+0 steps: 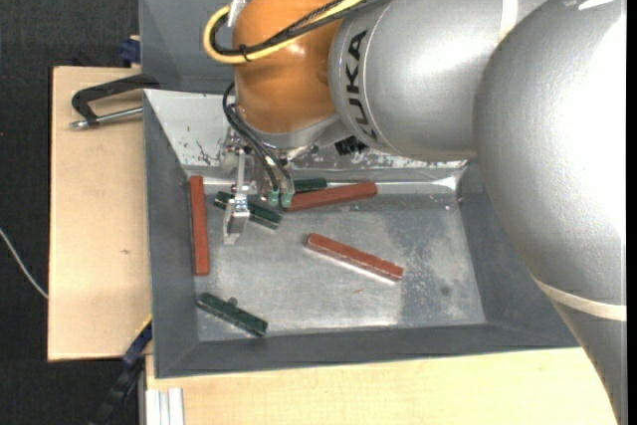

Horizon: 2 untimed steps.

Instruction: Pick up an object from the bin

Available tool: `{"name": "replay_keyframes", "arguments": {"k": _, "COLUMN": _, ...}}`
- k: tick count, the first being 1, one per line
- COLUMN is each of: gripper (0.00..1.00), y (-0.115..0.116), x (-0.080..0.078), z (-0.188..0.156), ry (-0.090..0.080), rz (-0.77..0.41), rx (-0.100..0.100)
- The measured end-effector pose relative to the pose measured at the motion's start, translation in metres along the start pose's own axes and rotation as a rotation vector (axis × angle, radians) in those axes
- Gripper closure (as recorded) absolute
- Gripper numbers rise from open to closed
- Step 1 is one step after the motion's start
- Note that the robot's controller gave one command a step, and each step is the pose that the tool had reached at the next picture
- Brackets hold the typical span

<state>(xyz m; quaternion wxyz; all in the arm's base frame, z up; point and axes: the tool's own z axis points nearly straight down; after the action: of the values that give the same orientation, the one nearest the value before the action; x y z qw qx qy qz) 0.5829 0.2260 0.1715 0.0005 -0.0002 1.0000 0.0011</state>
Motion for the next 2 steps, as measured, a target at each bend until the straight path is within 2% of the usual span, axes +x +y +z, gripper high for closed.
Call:
{"name": "replay_keyframes", "arguments": {"k": 1, "gripper": 0.00, "y": -0.0502, "x": -0.0125, "z": 0.0853, "ry": -0.003, "rz": 0.072, "rx": -0.001}}
{"name": "replay_keyframes", "arguments": {"k": 2, "gripper": 0.00, "y": -0.0531, "x": -0.0132, "z": 0.0895, "ry": -0.005, "rz": 0.089, "rx": -0.001}}
